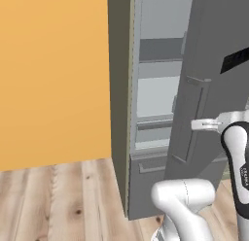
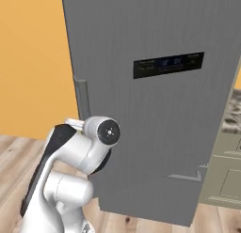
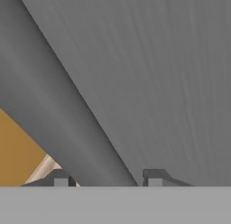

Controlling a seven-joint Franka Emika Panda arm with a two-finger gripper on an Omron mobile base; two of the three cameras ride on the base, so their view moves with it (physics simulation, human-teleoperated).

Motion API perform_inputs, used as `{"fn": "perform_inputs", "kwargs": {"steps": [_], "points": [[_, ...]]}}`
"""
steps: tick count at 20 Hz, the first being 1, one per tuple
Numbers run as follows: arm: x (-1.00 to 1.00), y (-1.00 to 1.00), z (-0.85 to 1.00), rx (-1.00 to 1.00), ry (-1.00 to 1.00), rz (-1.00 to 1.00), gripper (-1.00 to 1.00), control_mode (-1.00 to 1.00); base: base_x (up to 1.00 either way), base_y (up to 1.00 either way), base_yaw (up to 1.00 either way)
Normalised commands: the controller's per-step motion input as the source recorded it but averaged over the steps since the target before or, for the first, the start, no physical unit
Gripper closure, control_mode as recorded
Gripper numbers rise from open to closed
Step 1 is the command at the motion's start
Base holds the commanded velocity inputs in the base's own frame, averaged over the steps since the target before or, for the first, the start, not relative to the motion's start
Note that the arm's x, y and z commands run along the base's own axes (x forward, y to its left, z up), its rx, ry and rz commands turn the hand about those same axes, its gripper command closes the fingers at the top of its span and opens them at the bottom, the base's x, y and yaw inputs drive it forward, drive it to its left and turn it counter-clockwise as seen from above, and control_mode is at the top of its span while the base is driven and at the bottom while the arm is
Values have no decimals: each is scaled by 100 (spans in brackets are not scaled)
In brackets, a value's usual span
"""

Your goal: Place one of the steaks on the plate and the other in the bowl. Then place the bowl in the fridge.

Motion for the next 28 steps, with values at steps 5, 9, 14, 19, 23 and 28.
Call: {"fn": "perform_inputs", "kwargs": {"steps": [5,9,14,19,23,28], "points": [[-16,-27,44,0,4,0,100,-100,0,0,0],[-14,-11,54,-3,7,0,-100,-100,0,0,0],[-26,-1,15,-3,-5,0,-100,-100,0,0,0],[-57,-9,30,-9,0,-4,-100,-100,0,0,0],[-48,53,51,-36,9,-20,-100,-100,0,0,0],[-1,75,45,-60,10,-15,-100,-100,0,0,0]]}}
